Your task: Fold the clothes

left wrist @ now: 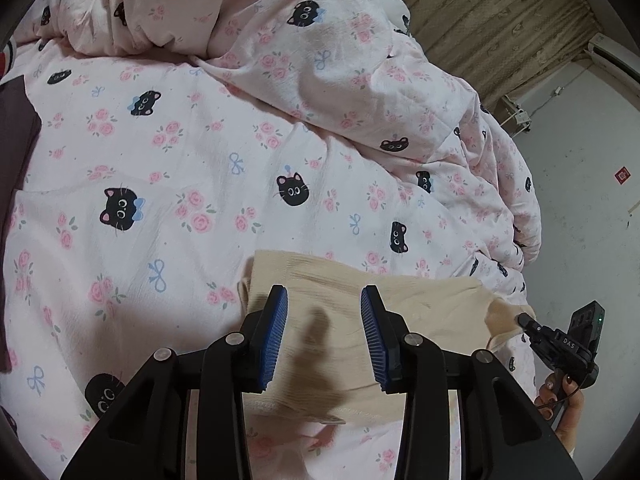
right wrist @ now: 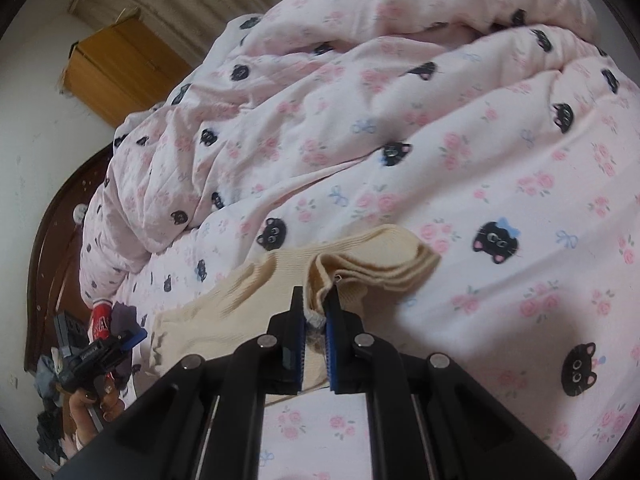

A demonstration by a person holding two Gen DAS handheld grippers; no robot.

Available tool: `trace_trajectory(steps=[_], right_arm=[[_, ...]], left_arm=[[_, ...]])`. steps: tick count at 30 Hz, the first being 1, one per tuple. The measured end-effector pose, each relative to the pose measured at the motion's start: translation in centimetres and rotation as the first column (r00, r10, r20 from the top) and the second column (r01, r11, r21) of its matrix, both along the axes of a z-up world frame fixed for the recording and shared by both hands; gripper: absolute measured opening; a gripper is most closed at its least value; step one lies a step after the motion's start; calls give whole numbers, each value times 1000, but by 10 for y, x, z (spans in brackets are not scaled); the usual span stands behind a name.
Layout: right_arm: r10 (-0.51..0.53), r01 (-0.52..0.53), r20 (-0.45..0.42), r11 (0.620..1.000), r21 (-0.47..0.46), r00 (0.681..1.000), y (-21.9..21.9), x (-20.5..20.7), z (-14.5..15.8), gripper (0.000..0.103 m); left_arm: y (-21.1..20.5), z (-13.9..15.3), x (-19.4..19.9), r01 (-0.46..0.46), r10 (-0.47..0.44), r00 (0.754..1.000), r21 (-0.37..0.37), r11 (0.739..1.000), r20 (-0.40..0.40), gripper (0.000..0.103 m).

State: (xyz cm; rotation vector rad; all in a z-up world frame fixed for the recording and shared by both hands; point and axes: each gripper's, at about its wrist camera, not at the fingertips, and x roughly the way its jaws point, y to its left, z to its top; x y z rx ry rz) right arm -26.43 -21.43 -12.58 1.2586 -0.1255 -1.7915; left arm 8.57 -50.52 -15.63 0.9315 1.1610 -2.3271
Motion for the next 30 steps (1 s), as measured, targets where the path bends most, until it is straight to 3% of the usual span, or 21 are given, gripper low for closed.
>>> trace_trajectory(steps=[7, 15, 30], right_arm=[[116, -116, -59, 993, 9, 991, -44, 33, 23, 9], [274, -272, -94, 962, 27, 957, -104, 82, 35, 9], [482, -477, -83, 875, 79, 872, -185, 173, 10, 9]], left_arm=[[-6, -3, 5, -8, 7, 1000, 27, 1000, 15, 34], [-9, -11, 7, -9, 5, 999, 64, 998, 54, 34], [-14, -20, 13, -23, 13, 995, 109, 994, 95, 34]])
